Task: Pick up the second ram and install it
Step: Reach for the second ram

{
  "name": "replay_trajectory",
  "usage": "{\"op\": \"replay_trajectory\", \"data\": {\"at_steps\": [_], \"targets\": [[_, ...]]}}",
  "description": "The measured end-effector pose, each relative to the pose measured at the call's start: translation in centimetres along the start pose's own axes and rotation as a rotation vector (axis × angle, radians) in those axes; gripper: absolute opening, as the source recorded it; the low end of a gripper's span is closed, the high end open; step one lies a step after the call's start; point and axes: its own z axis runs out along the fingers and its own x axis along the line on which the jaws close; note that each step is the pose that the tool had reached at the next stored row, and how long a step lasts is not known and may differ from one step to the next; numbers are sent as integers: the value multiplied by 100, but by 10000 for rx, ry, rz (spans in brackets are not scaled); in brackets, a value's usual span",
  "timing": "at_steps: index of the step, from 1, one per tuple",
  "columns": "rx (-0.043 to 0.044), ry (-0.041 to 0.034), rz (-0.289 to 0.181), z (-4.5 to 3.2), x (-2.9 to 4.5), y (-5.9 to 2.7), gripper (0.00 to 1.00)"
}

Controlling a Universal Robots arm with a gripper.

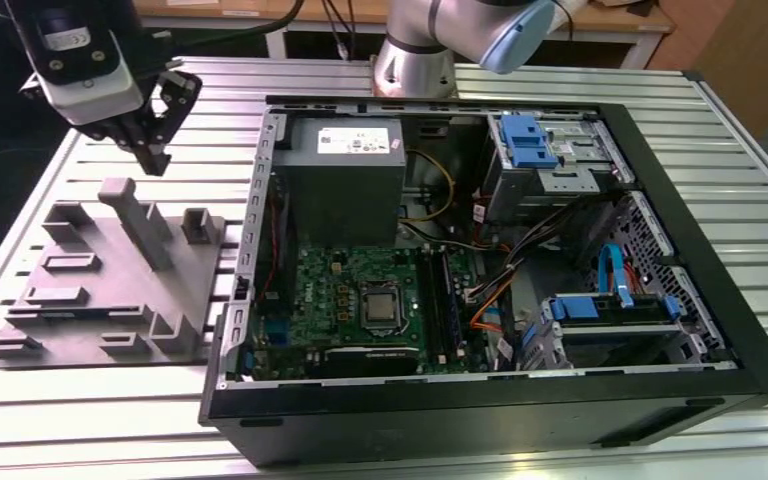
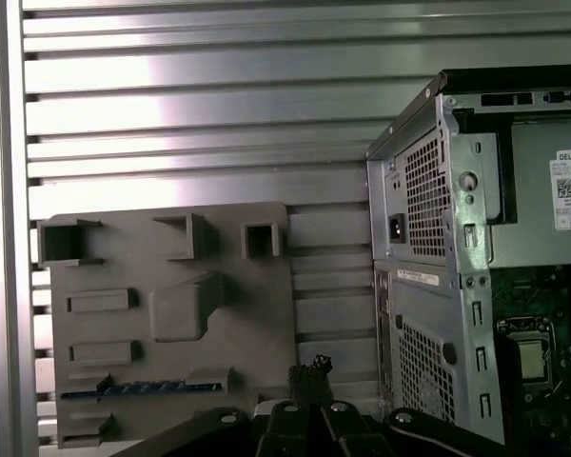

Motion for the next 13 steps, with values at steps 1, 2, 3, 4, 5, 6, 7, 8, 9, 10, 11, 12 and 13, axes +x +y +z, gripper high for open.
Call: {"op": "replay_trajectory", "data": {"at_steps": [1, 2, 3, 4, 5, 6, 7, 8, 9, 10, 11, 12, 13], "targets": [[0, -1, -1, 7, 14, -12, 10], [0, -1, -1, 15, 29, -23, 10], [0, -1, 0, 22, 47, -32, 10], [0, -1, -1, 31, 67, -41, 10], [1, 0, -1, 38, 88, -49, 10], [0, 0, -1, 45, 109, -58, 10], [0, 0, -1, 53, 130, -66, 10], [-1, -1, 0, 60, 148, -73, 10], [-1, -2, -1, 68, 168, -81, 10], [-1, -1, 0, 76, 187, -87, 10], [0, -1, 0, 84, 207, -94, 10], [0, 0, 0, 93, 229, -99, 10], [1, 0, 0, 102, 250, -104, 10]]}}
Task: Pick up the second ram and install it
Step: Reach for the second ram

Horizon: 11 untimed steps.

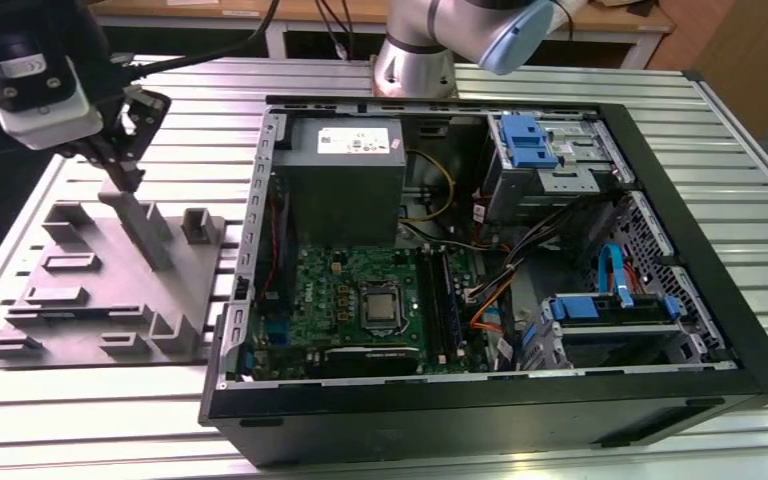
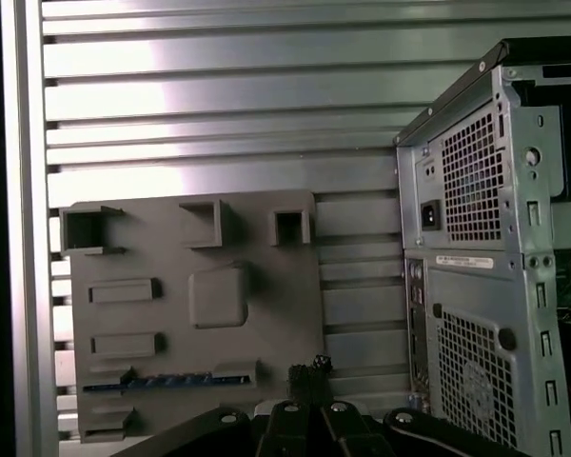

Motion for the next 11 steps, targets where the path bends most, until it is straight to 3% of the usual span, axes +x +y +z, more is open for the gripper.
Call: {"op": "replay_trajectory", "data": {"at_steps": [11], "targets": [[0, 0, 1, 93, 276, -47, 10]]}}
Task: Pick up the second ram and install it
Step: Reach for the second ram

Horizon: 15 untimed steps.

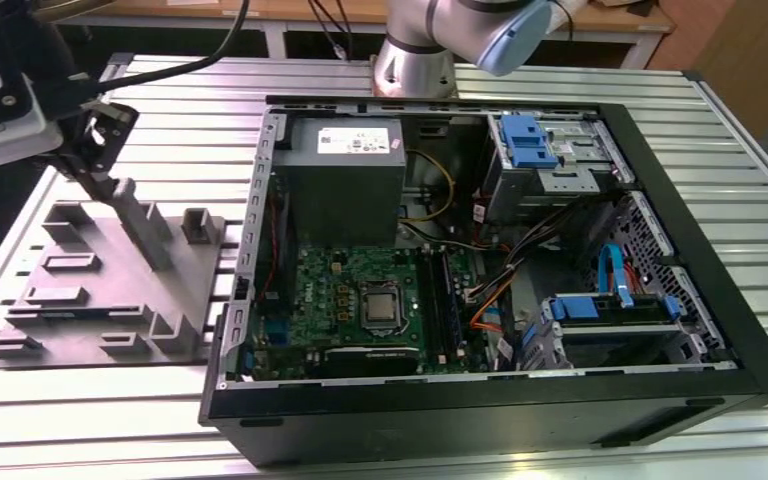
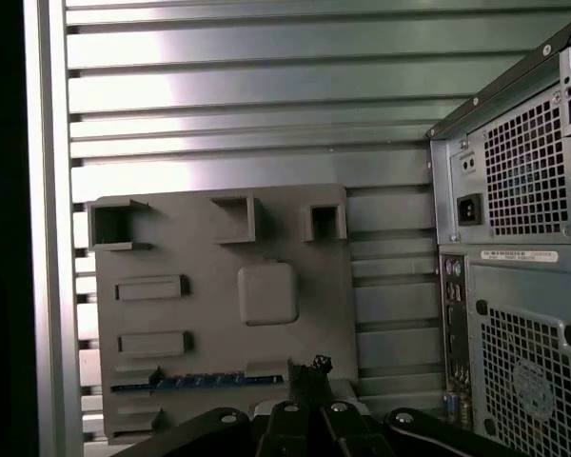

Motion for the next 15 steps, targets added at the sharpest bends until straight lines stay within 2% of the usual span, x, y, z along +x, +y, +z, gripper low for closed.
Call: {"op": "replay_trajectory", "data": {"at_steps": [10, 15], "targets": [[-1, -1, -1, 72, 268, -66, 10], [0, 1, -2, 120, 355, -120, 10]]}}
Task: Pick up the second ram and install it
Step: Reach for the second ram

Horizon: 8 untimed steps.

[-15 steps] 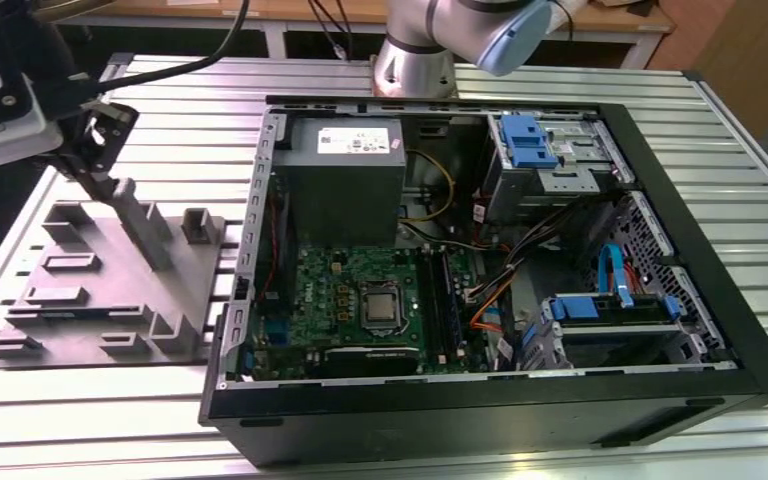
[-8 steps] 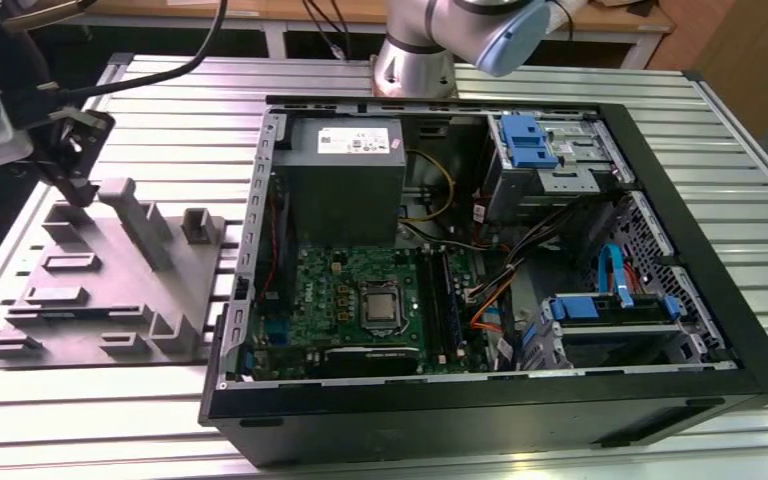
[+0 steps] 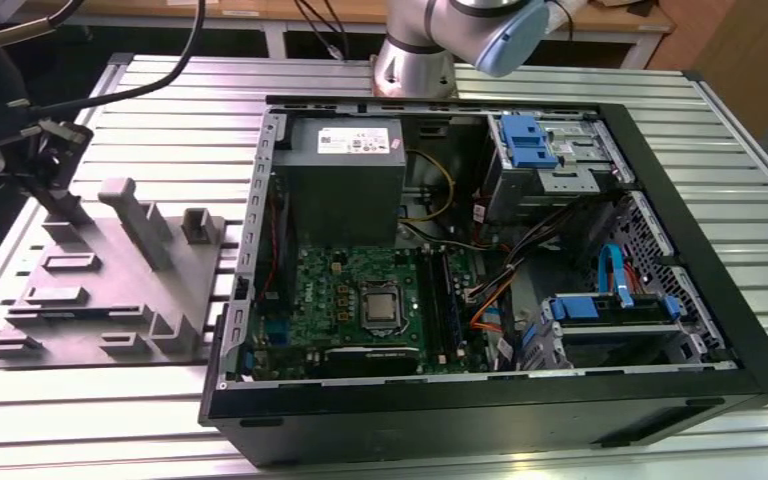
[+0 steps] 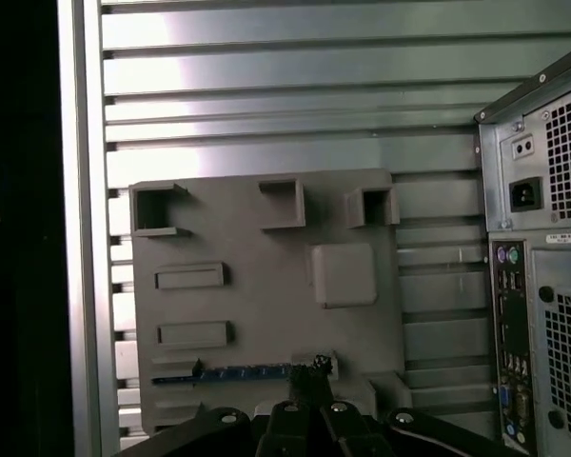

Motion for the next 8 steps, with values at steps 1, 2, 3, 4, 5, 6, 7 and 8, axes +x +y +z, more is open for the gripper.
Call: {"op": "replay_trajectory", "data": {"at_steps": [1, 2, 3, 4, 5, 6, 7, 8], "targets": [[0, -1, 0, 11, 11, -10, 10], [-1, 0, 1, 22, 21, -20, 10], [-1, -1, 3, 33, 31, -29, 10], [0, -1, 2, 44, 40, -38, 10], [-1, -1, 2, 58, 51, -48, 10], [-1, -1, 2, 71, 62, -58, 10], [0, 0, 2, 83, 73, -68, 10], [0, -1, 1, 96, 84, -78, 10]]}}
